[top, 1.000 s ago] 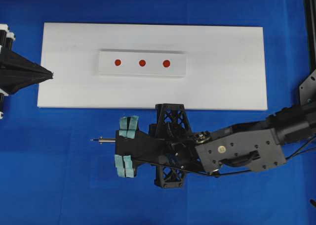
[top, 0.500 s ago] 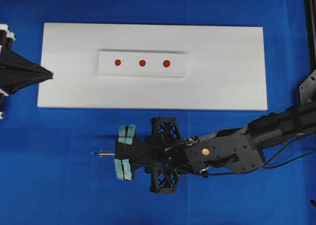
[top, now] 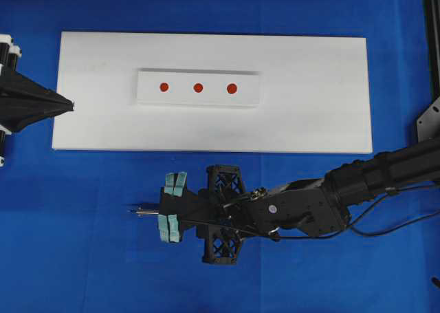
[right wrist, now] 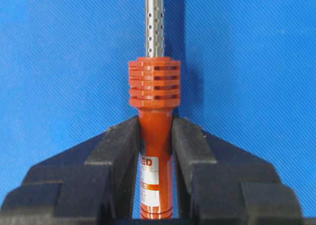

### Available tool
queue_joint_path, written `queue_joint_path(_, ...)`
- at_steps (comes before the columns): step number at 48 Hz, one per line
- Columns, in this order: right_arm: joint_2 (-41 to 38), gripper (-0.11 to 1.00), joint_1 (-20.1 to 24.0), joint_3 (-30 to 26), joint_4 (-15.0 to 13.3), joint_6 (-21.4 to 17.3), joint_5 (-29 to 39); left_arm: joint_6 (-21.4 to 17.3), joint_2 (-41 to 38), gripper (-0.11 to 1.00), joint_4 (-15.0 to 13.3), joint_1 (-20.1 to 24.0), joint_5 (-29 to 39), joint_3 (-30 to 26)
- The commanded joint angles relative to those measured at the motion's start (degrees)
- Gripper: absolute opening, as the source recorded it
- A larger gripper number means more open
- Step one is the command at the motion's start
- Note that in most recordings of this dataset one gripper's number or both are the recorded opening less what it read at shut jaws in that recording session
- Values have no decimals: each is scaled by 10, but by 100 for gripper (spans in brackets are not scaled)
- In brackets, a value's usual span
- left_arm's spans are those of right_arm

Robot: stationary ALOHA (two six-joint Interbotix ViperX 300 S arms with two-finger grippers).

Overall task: Touch the tip of the soldering iron to the mark.
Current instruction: 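Lower the iron onto the table at its original spot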

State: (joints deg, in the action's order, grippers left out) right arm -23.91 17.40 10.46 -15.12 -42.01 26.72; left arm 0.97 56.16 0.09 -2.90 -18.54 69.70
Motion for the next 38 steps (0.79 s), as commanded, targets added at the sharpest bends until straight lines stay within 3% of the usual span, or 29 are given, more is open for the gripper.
queue_joint_path(1,11,6,2,-3,1,3,-11,-1,-3,2,1,-3,-2,-7)
queue_joint_path(11,11,12,2,0,0,5,-10,-1,-3,2,1,-3,-2,-7)
queue_joint_path(16,12,35,1,0,-3,5,-8,0,-3,2,1,-3,-2,-8)
queue_joint_path(23,15,80,1,0,-16,9,-4,0,-3,2,1,-3,-2,-7)
queue_joint_path(26,18,93,1,0,-20,10,-3,0,-3,2,1,-3,-3,-8)
queue_joint_path(38,59,86,-2,0,-23,12,34,1,-3,2,1,-3,-3,-8)
